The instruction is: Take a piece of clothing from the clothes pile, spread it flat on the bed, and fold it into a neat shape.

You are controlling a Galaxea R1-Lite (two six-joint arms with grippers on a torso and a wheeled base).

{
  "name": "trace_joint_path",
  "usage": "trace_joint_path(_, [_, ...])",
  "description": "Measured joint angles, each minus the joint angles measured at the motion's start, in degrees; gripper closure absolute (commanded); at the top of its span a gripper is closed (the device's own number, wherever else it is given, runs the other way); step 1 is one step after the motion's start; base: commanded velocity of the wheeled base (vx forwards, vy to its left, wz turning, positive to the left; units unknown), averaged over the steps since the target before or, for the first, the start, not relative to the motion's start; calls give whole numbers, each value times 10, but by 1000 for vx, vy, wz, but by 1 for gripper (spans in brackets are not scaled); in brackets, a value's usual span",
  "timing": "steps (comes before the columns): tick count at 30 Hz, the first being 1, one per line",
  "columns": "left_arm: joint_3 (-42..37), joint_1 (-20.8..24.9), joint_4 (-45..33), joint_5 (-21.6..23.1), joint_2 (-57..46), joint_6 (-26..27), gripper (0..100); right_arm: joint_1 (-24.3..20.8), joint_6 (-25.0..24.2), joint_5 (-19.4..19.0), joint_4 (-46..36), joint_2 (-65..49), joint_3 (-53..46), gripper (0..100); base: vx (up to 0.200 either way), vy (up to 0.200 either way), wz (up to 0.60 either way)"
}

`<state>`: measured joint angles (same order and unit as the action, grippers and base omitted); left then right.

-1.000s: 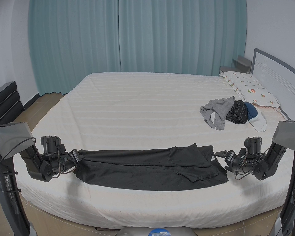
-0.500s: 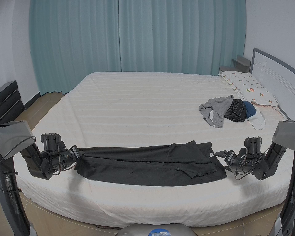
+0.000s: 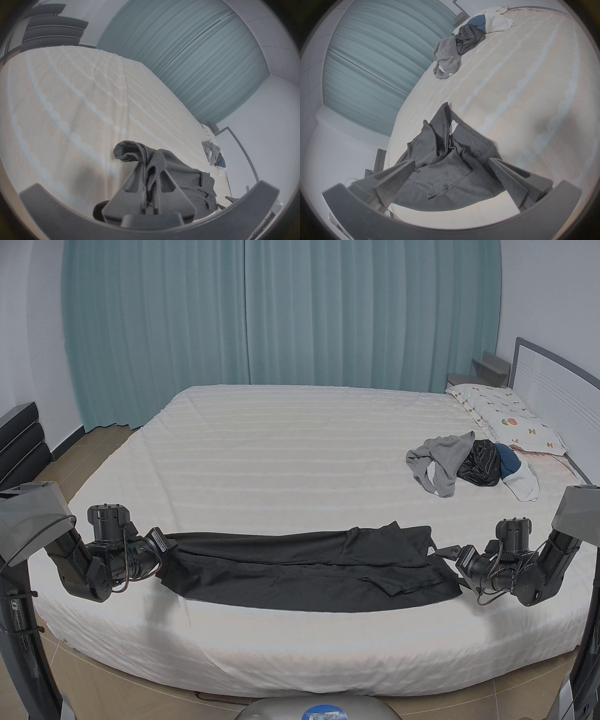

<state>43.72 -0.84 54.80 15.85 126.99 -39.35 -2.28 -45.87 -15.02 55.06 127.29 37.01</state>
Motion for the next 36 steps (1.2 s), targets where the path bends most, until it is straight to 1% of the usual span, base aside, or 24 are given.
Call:
trace_joint_path(4, [-1,10,-2,-1,-11,-24,100,1,0,0,1,0,0,0,0,-200,0])
trace_joint_path(7, [0,19,-6,-12,-23,-35,100,1,-2,0,2,0,0,0,0,-200,0])
trace_joint_path(11, [5,37,-8,-36,-34,-36,100,1,-16,0,3,0,0,0,0,-200,0])
trace_joint_path(16, [13,67,-20,-51,-41,-36,100,1,-20,0,3,-1,0,0,0,-200,0])
trace_joint_path(22, [56,109,-87,-92,-42,-36,100,0,-20,0,3,-1,0,0,0,-200,0])
trace_joint_path(26, [97,142,-137,-107,-42,-36,100,0,-19,0,3,-1,0,0,0,-200,0])
trace_joint_path(36, [203,208,-225,-144,-16,-37,100,-3,-20,1,3,-1,-1,0,0,-200,0])
